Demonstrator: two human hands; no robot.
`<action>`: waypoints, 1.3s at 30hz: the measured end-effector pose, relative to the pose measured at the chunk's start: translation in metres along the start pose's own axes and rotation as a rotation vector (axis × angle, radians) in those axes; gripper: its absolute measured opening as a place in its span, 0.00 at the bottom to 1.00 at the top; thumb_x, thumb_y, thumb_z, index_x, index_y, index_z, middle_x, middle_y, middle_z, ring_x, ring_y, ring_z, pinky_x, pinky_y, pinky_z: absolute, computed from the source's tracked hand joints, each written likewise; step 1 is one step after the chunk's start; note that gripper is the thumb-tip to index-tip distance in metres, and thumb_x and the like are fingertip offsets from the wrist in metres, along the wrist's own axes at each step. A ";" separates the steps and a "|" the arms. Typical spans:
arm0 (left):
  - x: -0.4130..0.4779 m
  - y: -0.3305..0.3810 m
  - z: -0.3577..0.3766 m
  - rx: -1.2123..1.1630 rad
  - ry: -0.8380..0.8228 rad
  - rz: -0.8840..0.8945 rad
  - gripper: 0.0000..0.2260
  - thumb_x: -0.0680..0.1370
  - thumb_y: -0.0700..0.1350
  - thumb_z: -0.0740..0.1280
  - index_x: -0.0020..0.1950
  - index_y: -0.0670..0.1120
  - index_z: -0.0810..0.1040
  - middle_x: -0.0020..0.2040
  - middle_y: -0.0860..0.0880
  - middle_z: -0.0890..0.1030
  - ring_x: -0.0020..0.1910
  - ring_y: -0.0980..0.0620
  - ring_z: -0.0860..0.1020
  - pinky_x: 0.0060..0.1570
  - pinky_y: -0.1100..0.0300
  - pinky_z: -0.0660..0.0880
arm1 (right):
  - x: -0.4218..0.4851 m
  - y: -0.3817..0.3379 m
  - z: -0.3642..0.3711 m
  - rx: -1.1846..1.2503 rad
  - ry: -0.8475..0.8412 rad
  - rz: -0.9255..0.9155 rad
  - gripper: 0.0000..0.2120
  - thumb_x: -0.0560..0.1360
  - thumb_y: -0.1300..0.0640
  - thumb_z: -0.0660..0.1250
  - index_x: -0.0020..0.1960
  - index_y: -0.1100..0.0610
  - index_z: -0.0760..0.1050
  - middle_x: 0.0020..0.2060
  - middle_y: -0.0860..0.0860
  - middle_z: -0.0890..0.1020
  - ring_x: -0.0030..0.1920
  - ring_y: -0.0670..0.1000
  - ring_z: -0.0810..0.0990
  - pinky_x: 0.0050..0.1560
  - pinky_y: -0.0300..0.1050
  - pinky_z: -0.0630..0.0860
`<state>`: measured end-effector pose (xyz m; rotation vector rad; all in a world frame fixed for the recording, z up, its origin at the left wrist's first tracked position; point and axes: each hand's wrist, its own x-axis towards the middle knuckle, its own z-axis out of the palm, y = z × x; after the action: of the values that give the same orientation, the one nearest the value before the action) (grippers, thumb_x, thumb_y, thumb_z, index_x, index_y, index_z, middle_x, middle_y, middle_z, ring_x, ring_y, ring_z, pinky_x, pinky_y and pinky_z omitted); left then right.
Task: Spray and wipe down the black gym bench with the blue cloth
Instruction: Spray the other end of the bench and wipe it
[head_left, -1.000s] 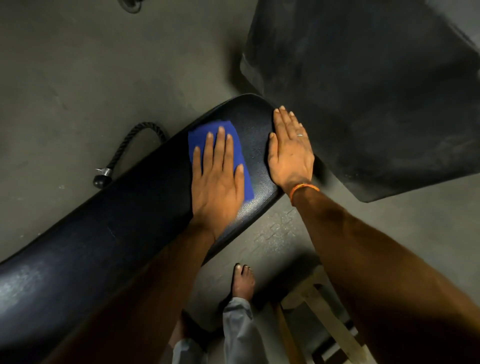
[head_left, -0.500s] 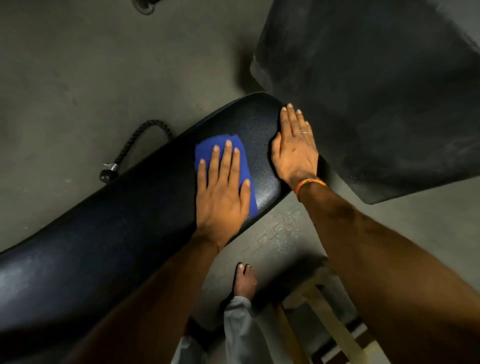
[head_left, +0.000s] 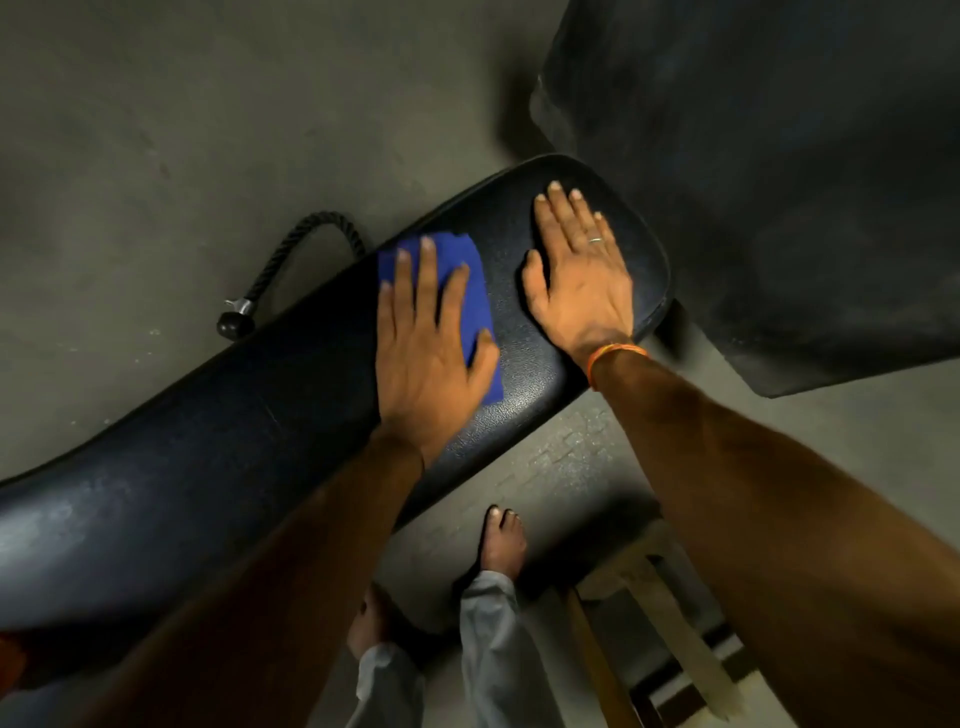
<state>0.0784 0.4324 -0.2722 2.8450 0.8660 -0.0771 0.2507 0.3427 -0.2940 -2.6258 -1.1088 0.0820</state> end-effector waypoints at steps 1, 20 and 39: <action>-0.013 0.000 0.001 0.006 -0.028 0.023 0.34 0.80 0.60 0.54 0.83 0.46 0.55 0.84 0.40 0.50 0.83 0.39 0.48 0.81 0.40 0.52 | -0.001 0.000 0.001 0.008 0.002 -0.037 0.29 0.81 0.49 0.54 0.81 0.56 0.63 0.81 0.54 0.63 0.81 0.55 0.60 0.82 0.52 0.56; -0.038 -0.028 0.000 0.015 -0.045 0.046 0.34 0.81 0.59 0.54 0.85 0.50 0.49 0.85 0.44 0.48 0.84 0.42 0.46 0.82 0.43 0.49 | 0.000 -0.003 0.002 -0.018 0.027 -0.054 0.27 0.83 0.50 0.52 0.81 0.56 0.62 0.81 0.53 0.63 0.81 0.55 0.60 0.80 0.54 0.59; -0.030 -0.075 -0.006 0.005 0.001 -0.156 0.33 0.83 0.59 0.52 0.85 0.47 0.49 0.85 0.43 0.49 0.84 0.41 0.47 0.82 0.43 0.50 | -0.048 -0.076 0.015 -0.050 -0.075 0.212 0.29 0.85 0.50 0.47 0.83 0.58 0.51 0.84 0.54 0.52 0.84 0.55 0.50 0.83 0.53 0.46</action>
<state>0.0115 0.4778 -0.2739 2.7771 1.0873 -0.0977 0.1621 0.3623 -0.2898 -2.7978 -0.8615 0.2010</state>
